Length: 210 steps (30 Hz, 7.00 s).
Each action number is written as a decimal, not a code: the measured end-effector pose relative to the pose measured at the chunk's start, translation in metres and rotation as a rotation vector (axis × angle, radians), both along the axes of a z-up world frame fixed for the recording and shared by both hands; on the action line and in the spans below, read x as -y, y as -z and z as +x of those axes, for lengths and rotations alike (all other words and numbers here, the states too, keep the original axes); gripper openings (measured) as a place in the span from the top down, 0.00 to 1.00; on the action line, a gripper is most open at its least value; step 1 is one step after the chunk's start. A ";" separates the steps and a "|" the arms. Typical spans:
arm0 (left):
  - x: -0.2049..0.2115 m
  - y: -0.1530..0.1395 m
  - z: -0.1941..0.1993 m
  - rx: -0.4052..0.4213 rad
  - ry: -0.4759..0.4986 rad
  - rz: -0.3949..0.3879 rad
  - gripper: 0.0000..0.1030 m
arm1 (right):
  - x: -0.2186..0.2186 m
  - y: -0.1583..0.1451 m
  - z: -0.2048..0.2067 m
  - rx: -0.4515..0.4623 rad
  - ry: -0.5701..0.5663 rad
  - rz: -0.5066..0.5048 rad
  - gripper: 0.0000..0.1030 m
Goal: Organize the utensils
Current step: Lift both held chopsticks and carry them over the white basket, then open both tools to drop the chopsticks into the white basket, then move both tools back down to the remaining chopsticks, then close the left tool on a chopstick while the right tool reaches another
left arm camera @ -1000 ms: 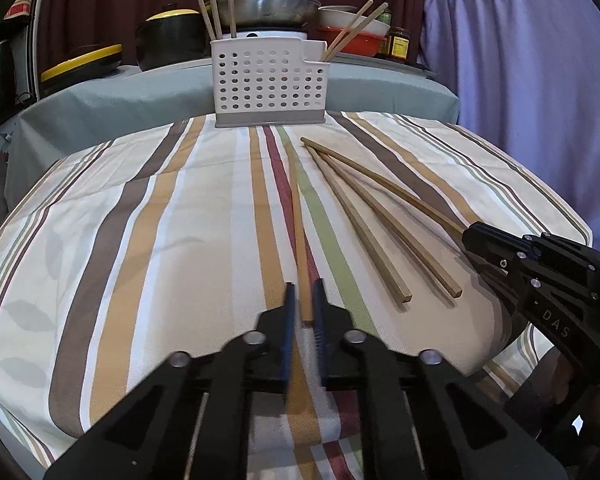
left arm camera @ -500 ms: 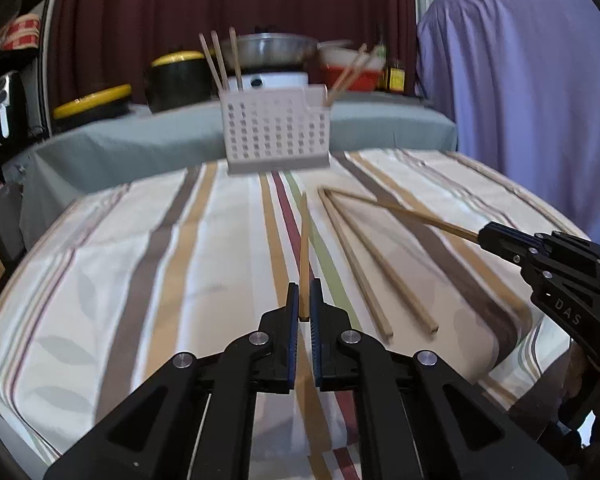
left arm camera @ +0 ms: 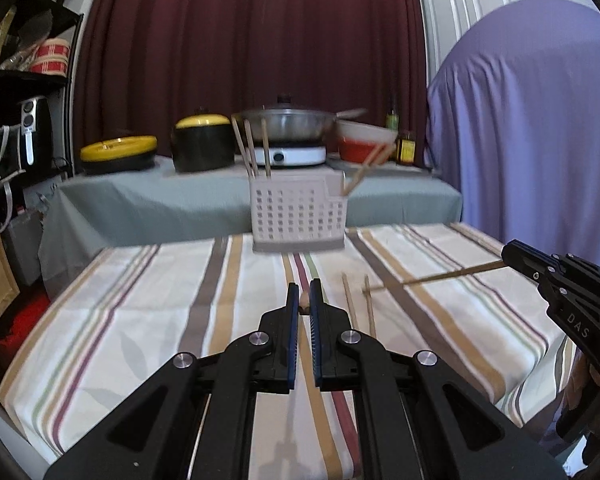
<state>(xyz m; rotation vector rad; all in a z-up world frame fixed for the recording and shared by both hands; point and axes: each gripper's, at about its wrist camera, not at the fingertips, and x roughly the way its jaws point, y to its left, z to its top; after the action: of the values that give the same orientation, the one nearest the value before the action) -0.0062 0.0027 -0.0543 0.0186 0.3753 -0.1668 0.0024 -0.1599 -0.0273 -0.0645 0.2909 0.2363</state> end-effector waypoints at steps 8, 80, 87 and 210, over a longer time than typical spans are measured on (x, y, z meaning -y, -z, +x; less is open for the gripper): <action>-0.010 -0.032 -0.011 0.081 -0.013 -0.021 0.94 | 0.002 -0.031 -0.006 0.063 -0.007 0.018 0.94; -0.018 -0.154 0.125 0.213 -0.031 -0.032 0.94 | -0.006 -0.132 0.163 0.192 -0.032 0.040 0.94; -0.015 -0.167 0.150 0.243 -0.026 -0.041 0.94 | -0.005 -0.145 0.194 0.232 -0.024 0.057 0.94; -0.027 0.098 0.026 -0.332 0.045 0.001 0.93 | -0.065 0.079 0.038 -0.240 -0.081 -0.031 0.61</action>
<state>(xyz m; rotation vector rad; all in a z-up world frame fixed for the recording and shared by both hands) 0.0203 0.0294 -0.1518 0.0000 0.7065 -0.2148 0.0399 -0.0948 -0.1058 -0.0791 0.5313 0.3211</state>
